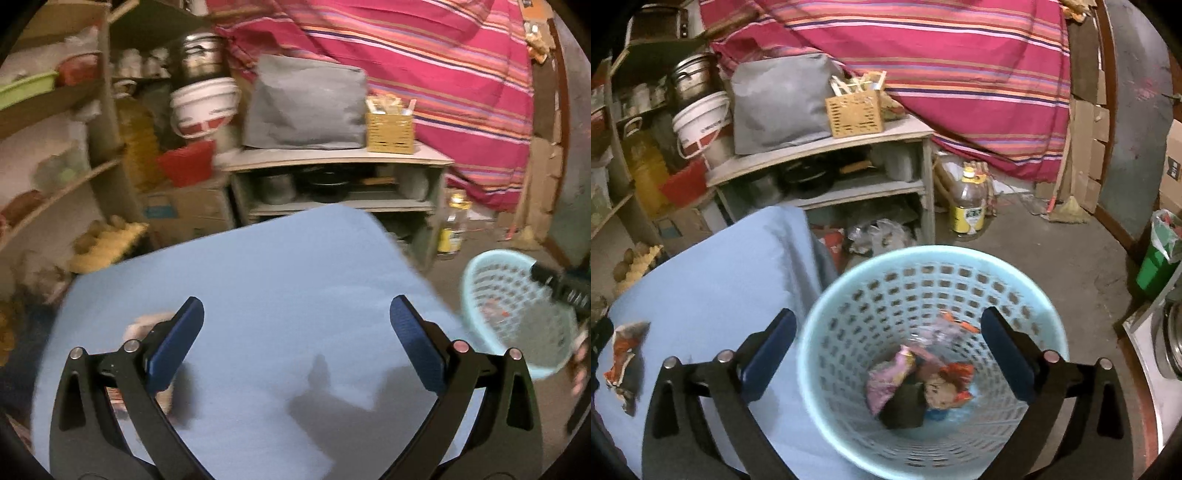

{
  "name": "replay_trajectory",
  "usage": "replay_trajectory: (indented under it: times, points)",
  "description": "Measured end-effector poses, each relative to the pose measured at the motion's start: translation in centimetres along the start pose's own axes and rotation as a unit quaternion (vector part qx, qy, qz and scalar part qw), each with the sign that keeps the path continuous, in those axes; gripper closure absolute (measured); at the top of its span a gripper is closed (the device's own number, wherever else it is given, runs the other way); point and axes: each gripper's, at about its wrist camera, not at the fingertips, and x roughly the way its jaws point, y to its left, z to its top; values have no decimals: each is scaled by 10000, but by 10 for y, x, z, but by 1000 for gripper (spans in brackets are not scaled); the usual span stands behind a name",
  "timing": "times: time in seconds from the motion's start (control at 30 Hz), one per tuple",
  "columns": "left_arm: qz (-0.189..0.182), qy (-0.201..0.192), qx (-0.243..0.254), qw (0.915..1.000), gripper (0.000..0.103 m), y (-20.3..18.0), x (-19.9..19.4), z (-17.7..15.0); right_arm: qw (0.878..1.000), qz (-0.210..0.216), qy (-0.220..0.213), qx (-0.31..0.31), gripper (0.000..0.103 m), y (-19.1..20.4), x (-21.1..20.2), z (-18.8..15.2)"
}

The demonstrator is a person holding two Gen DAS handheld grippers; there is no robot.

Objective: Collect trash
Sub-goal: 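Return both tools to the remaining trash on the table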

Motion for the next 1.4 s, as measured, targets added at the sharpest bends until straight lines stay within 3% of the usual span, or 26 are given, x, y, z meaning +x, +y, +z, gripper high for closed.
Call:
replay_trajectory:
  times: [0.2, 0.4, 0.57, 0.73, 0.9, 1.4]
  points:
    - [356, 89, -206, 9991, 5, 67, -4, -21, 9998, 24, -40, -167, 5, 47, 3, -4]
    - [622, 447, -487, 9959, 5, 120, 2, -39, 9948, -165, -265, -971, 5, 111, 4, -20]
    - [936, 637, -715, 9910, 5, 166, 6, -52, 9867, -119, -88, -1622, 5, 158, 12, -34]
    - [1032, 722, -1170, 9851, 5, 210, 6, -61, 9873, 342, 57, -1551, 5, 189, 7, -42]
    - [1423, 752, -1125, 9805, 5, 241, 4, -73, 9827, 836, 95, -1648, 5, 232, -2, -51]
    - [1770, 851, -1945, 9610, 5, 337, -20, -117, 9485, 1703, 59, -2670, 9, 354, -46, -99]
